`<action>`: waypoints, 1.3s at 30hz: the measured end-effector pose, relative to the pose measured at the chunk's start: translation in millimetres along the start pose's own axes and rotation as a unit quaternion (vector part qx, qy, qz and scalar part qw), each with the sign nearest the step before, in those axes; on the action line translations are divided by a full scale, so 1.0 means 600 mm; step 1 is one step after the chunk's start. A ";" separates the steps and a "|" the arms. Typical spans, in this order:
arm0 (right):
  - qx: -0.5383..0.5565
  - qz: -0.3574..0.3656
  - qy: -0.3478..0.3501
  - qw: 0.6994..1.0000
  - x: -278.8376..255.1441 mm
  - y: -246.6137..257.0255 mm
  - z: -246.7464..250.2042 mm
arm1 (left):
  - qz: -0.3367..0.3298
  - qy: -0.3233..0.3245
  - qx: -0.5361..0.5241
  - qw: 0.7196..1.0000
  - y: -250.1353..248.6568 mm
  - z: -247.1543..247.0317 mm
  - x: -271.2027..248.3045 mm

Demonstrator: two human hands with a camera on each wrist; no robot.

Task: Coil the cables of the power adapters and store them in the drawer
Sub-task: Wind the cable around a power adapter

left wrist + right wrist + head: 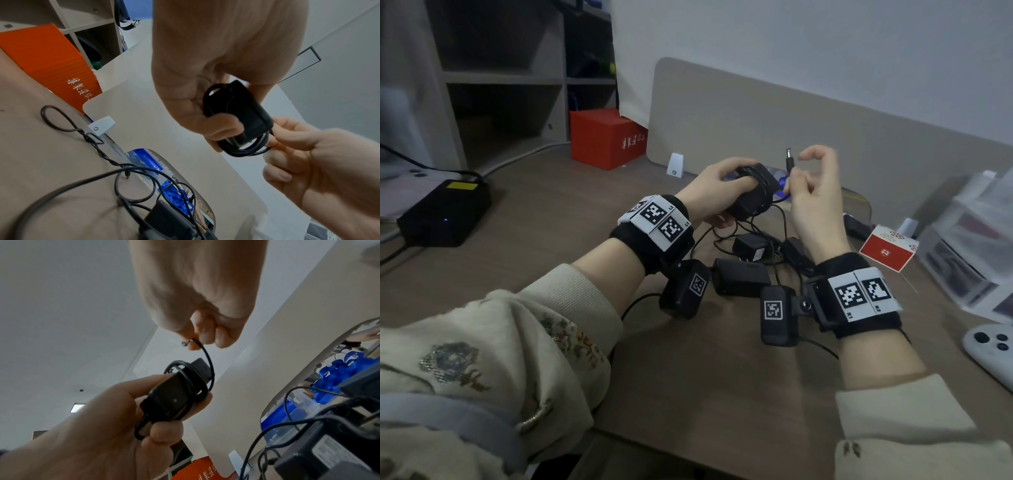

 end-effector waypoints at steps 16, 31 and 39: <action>-0.032 -0.055 0.019 0.998 0.011 -0.003 0.017 | -0.007 -0.001 -0.002 1.000 0.001 0.003 -0.002; -0.027 -0.020 0.088 0.996 0.008 0.002 0.008 | 0.031 0.033 0.020 0.999 -0.011 -0.007 -0.011; -0.048 -0.025 -0.030 0.998 0.007 0.006 0.009 | 0.010 -0.002 -0.008 1.000 -0.011 -0.011 -0.009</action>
Point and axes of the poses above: each hand's wrist, its own x-axis towards the middle knuckle, its own z-axis out of the back of the hand, y = z × x, the point moved 1 cm from there along x, towards the middle knuckle, and after that the axes turned 4 degrees about -z, right-handed, at the moved point
